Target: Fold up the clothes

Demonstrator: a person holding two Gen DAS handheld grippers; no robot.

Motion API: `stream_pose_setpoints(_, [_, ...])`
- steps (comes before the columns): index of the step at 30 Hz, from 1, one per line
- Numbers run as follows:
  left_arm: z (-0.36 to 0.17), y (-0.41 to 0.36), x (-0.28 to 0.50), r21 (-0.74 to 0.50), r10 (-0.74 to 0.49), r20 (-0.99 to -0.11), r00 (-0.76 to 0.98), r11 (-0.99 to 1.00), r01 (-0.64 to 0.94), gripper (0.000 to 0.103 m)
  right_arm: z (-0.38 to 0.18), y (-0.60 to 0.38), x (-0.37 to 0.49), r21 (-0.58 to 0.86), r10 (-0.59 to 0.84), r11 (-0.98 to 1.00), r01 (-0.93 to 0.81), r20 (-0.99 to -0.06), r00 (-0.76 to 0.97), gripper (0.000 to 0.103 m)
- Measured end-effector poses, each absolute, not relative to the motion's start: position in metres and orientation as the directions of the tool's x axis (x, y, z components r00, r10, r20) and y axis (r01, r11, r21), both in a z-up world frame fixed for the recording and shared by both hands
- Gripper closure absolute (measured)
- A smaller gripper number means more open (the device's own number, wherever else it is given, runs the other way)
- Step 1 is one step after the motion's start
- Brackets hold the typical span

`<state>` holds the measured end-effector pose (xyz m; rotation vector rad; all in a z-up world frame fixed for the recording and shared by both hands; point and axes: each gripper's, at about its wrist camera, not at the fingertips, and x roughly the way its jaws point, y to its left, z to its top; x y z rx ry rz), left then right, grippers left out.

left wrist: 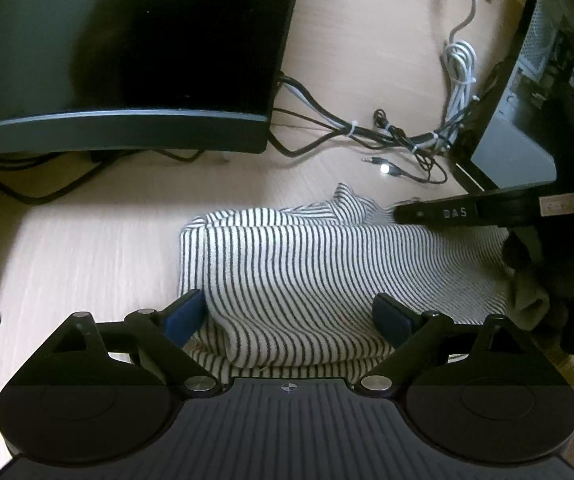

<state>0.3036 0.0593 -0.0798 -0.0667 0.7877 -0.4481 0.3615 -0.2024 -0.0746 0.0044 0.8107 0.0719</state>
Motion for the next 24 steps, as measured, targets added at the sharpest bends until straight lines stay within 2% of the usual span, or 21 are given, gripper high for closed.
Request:
stream_pose_setpoints(9, [-0.067, 0.069, 0.297, -0.24, -0.401, -0.669, 0.626, 0.913, 0.328, 0.008, -0.025, -0.197, 0.322, 0.078, 0.134, 0.991, -0.109, -0.629, 0.766, 0.097])
stream_pose_setpoints(15, [-0.051, 0.118, 0.271, -0.421, -0.476, -0.563, 0.676, 0.869, 0.261, 0.004, 0.008, -0.196, 0.241, 0.168, 0.289, 0.957, -0.236, -0.57, 0.769, 0.097])
stream_pose_setpoints(17, [-0.045, 0.133, 0.262, -0.488, -0.503, -0.514, 0.695, 0.838, 0.246, 0.003, 0.003, -0.194, 0.215, 0.196, 0.331, 0.944, -0.267, -0.581, 0.743, 0.097])
stream_pose_setpoints(20, [-0.033, 0.139, 0.251, -0.523, -0.522, -0.459, 0.719, 0.813, 0.256, 0.001, -0.02, -0.19, 0.179, 0.228, 0.371, 0.928, -0.294, -0.619, 0.692, 0.097])
stream_pose_setpoints(24, [-0.019, 0.123, 0.247, -0.484, -0.507, -0.458, 0.73, 0.831, 0.274, 0.0, -0.056, -0.189, 0.149, 0.247, 0.363, 0.931, -0.267, -0.671, 0.646, 0.097])
